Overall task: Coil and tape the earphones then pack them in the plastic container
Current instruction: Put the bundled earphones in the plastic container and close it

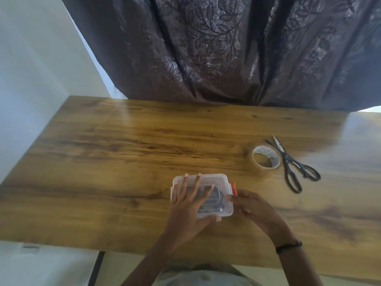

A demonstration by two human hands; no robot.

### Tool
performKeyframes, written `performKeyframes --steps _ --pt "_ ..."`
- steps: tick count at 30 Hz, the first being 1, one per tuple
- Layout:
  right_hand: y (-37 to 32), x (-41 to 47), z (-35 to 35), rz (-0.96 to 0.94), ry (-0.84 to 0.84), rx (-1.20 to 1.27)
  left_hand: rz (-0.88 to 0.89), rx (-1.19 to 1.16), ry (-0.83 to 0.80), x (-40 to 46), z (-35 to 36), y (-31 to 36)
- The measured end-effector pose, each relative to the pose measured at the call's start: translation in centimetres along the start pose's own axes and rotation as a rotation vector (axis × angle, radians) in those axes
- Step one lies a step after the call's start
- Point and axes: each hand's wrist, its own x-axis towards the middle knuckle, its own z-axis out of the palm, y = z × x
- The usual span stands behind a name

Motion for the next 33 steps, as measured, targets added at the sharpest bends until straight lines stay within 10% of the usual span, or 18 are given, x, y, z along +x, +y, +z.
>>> performKeyframes --steps 10,18,24,33 --pt "0.6 -1.2 2.6 -0.413 0.562 -0.605 -0.039 -0.056 0.015 0.1 0.1 0.3" --pt "0.7 -1.5 4.0 -0.451 0.605 -0.79 -0.018 -0.05 0.046 0.1 0.2 0.3" --pt "1.1 -1.2 6.8 -0.711 0.511 -1.064 -0.66 -1.007 0.379 -2.1 -2.7 -0.9" --pt "2.9 1.0 7.8 -0.698 0.169 -0.816 -0.977 -1.572 -0.08 -2.2 -5.1 -4.1"
